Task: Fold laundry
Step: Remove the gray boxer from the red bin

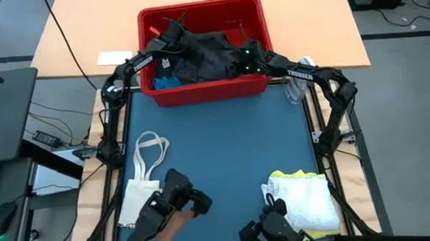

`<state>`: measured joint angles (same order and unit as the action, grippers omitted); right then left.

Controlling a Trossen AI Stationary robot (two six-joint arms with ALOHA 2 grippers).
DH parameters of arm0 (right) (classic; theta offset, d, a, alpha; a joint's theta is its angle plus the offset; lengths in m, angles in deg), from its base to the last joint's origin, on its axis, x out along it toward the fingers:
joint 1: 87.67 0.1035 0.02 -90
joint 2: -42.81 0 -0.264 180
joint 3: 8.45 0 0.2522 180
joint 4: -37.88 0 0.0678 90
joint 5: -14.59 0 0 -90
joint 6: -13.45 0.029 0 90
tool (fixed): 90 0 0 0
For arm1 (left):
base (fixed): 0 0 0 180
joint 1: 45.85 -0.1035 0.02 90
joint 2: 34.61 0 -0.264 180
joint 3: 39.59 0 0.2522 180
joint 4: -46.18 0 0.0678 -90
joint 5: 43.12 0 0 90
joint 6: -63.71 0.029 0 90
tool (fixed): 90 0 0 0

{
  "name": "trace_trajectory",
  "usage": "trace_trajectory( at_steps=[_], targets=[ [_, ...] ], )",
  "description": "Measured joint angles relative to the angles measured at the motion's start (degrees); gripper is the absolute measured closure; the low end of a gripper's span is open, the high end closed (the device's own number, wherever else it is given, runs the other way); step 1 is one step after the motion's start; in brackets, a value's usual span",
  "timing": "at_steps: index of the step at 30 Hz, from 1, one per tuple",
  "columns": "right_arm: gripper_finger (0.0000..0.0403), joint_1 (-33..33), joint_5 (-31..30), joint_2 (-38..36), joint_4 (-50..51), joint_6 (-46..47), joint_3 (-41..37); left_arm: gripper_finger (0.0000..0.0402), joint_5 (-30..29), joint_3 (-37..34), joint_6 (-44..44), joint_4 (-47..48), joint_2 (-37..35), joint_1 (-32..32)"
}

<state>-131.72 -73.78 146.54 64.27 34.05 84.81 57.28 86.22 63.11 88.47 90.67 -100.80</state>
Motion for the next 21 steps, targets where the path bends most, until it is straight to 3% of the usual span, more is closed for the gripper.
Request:
trace_trajectory(
  at_steps=[7,15,18,21],
  targets=[
    [0.0214,-0.19,-0.72,-1.21,-0.28,0.41,0.11,0.0144,-3.66,0.0,-1.4,-1.54,3.76,-3.51],
    [0.0214,-0.17,-0.55,-1.19,-0.34,0.5,0.09,0.0158,-3.65,0.07,6.01,-5.72,9.22,-4.57],
    [0.0214,-0.22,-0.63,-1.19,-0.39,0.62,0.09,0.0185,-3.96,0.17,6.29,-8.23,11.12,-4.69],
    [0.0214,-0.22,-1.19,-1.21,-0.45,0.68,0.11,0.0253,-5.16,0.24,6.7,-9.84,11.9,-4.69]
  ],
)
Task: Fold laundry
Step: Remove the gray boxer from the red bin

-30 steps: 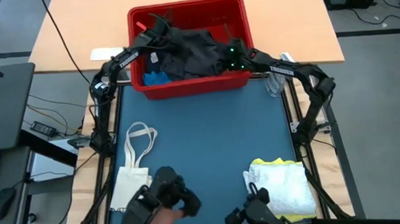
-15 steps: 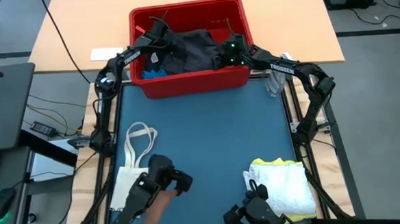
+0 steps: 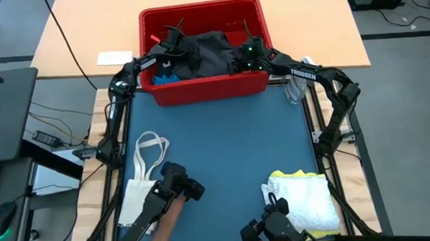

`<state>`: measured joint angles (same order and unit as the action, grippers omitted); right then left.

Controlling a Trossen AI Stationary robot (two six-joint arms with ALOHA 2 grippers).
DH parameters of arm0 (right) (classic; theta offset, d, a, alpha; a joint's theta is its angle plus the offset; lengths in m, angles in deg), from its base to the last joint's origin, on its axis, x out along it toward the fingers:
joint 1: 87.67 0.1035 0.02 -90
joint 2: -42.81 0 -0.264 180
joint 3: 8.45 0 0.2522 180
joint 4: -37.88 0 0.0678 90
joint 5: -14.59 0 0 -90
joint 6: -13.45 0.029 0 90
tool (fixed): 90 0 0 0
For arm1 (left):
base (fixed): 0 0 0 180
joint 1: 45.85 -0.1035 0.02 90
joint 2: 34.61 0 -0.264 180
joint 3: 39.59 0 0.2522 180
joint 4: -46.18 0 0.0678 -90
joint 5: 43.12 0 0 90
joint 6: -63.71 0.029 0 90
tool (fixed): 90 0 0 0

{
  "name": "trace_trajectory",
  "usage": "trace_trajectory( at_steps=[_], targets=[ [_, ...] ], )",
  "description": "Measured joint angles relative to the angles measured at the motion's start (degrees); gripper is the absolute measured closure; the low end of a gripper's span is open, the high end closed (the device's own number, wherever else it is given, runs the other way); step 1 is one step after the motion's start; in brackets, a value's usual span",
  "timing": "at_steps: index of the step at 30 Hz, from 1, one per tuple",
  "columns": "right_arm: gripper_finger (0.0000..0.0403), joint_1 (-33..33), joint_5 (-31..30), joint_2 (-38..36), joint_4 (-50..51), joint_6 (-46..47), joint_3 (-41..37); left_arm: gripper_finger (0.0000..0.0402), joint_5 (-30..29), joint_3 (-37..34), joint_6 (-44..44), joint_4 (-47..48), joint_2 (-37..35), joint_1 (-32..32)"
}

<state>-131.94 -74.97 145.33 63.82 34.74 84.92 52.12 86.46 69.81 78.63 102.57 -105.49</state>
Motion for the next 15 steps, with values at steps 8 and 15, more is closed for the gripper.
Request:
trace_trajectory(
  at_steps=[8,15],
  targets=[
    [0.0214,-0.79,-0.05,0.0,0.45,0.06,-0.04,0.0389,-0.92,0.75,0.77,-4.49,-1.41,-0.7],
    [0.0214,-2.33,2.3,0.04,-0.1,-0.16,-0.11,0.0394,8.07,14.56,2.07,-3.46,-9.86,-1.66]
  ],
)
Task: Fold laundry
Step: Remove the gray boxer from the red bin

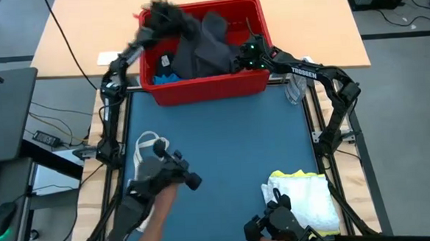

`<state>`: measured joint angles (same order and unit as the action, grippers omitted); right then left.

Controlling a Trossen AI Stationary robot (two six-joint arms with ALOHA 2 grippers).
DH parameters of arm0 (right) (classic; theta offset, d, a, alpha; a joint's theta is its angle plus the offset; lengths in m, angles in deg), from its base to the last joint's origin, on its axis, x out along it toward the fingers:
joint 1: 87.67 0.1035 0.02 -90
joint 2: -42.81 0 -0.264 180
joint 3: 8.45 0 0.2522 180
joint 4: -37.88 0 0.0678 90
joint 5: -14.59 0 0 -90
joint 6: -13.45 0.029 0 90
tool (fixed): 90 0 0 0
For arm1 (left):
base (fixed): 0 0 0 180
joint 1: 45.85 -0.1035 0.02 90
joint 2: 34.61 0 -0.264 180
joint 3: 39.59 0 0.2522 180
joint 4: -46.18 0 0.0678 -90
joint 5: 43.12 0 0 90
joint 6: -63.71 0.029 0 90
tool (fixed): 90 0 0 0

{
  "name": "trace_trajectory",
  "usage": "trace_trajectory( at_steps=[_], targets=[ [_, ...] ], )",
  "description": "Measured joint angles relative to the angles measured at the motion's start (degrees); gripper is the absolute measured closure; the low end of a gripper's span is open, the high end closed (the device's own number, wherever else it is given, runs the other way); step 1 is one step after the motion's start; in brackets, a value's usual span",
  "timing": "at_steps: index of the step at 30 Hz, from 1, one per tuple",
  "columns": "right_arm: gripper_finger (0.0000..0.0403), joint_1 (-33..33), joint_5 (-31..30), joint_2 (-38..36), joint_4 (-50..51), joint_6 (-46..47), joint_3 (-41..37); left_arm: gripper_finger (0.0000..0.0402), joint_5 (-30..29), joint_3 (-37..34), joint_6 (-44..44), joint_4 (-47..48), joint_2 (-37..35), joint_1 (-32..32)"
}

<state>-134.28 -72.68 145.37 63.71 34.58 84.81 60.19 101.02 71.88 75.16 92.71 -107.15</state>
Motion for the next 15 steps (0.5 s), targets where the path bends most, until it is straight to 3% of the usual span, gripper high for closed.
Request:
trace_trajectory(
  at_steps=[3,6,15],
  targets=[
    [0.0214,-0.46,1.01,0.0,-1.09,0.07,0.0,0.0394,7.03,8.43,0.2,0.62,-2.93,0.01],
    [0.0215,-0.9,3.94,-0.18,-2.82,0.43,-0.02,0.0394,12.32,5.11,-1.35,-5.35,-9.18,0.42],
    [0.0245,-0.83,6.88,-9.31,-4.91,-1.03,-0.02,0.0394,26.37,5.68,0.51,-6.75,-22.0,4.75]
  ],
)
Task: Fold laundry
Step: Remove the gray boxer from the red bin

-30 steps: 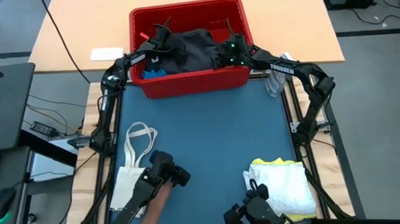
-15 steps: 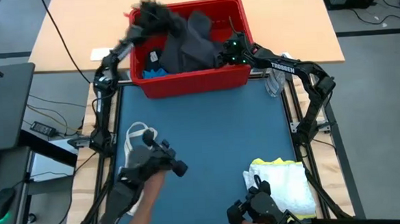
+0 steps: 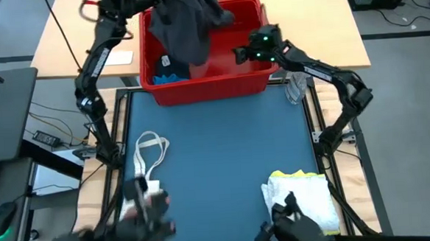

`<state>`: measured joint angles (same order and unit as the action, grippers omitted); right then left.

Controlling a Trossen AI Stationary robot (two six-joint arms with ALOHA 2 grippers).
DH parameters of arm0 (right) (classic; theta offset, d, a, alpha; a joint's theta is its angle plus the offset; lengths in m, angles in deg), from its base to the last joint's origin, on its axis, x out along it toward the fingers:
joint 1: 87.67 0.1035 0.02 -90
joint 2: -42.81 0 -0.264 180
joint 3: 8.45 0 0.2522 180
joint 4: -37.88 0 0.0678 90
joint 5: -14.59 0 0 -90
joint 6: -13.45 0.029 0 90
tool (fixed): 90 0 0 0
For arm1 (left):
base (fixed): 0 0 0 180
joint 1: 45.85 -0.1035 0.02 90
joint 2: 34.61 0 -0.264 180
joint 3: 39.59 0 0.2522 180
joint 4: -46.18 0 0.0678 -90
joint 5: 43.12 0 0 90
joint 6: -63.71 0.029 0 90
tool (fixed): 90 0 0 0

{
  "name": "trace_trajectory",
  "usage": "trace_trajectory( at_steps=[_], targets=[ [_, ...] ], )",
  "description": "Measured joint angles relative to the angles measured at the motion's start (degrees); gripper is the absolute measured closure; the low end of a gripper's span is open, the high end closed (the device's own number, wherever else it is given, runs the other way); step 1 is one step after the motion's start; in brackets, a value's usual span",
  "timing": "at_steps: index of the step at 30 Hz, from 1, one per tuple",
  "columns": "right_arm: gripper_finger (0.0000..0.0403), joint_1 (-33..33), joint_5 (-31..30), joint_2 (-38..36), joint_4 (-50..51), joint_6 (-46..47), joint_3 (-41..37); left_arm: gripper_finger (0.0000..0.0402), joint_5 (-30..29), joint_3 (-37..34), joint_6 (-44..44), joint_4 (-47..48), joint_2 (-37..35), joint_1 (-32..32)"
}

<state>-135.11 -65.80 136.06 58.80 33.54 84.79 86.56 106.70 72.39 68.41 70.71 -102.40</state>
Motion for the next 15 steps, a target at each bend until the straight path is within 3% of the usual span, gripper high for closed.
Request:
trace_trajectory(
  at_steps=[7,15],
  targets=[
    [0.0263,0.87,9.12,-11.31,2.9,-0.76,0.0,0.039,14.0,-0.15,-7.86,-1.87,-5.54,7.5],
    [0.0272,3.5,18.94,-22.96,17.27,-2.55,0.02,0.039,23.69,-0.09,-16.46,-1.81,-8.58,22.78]
  ],
)
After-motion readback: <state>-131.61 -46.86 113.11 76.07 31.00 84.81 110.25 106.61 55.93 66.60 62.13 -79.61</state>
